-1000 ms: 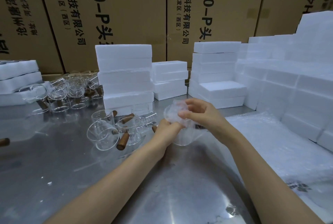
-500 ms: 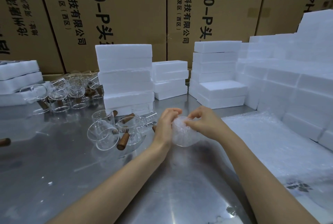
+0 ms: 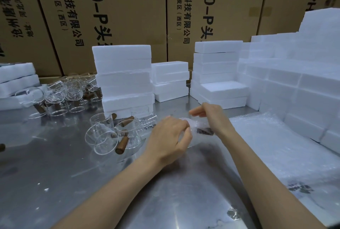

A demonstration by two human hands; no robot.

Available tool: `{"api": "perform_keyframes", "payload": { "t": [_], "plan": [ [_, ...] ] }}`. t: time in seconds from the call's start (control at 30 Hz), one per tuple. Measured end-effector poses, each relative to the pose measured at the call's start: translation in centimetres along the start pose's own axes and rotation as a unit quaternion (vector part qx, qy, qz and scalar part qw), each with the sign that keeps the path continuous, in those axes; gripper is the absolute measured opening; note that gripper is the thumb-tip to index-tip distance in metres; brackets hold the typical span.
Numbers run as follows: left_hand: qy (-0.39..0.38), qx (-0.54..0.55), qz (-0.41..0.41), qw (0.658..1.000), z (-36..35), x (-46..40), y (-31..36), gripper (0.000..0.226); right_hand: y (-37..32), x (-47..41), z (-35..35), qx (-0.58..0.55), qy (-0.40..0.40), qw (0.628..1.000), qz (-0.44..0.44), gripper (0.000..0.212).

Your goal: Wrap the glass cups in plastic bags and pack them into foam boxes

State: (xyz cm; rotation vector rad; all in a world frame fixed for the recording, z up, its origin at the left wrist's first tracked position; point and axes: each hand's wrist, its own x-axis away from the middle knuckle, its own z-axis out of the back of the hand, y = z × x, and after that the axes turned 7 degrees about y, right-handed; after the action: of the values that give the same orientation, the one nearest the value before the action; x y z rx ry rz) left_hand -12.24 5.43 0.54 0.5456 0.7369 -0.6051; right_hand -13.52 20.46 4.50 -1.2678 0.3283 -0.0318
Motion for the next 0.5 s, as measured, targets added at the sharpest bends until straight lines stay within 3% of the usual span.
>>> {"api": "perform_keyframes", "payload": {
  "t": [0.1, 0.17, 0.27, 0.33, 0.5],
  "plan": [
    [-0.043, -0.030, -0.016, 0.998, 0.1, -0.5, -0.2, 0.041, 0.4, 0.1, -0.2, 0.049, 0.038, 0.993, 0.101, 0.041],
    [-0.053, -0.045, -0.029, 0.997, 0.1, -0.8, -0.2, 0.036, 0.5, 0.5, -0.6, 0.118, 0.004, 0.985, 0.129, 0.041],
    [-0.049, -0.058, -0.036, 0.996, -0.2, -0.6, -0.1, 0.048, 0.4, 1.2, -1.2, 0.213, -0.034, 0.962, 0.167, 0.049],
    [-0.023, -0.045, -0.045, 0.998, -0.1, -0.1, -0.1, 0.049, 0.3, 1.3, -1.3, 0.241, -0.042, 0.951, 0.190, 0.050],
    [0.081, 0.010, -0.042, 0.996, 0.6, 0.4, 0.1, 0.023, 0.5, 1.2, -1.7, 0.320, -0.076, 0.917, 0.226, 0.043]
  ]
}}
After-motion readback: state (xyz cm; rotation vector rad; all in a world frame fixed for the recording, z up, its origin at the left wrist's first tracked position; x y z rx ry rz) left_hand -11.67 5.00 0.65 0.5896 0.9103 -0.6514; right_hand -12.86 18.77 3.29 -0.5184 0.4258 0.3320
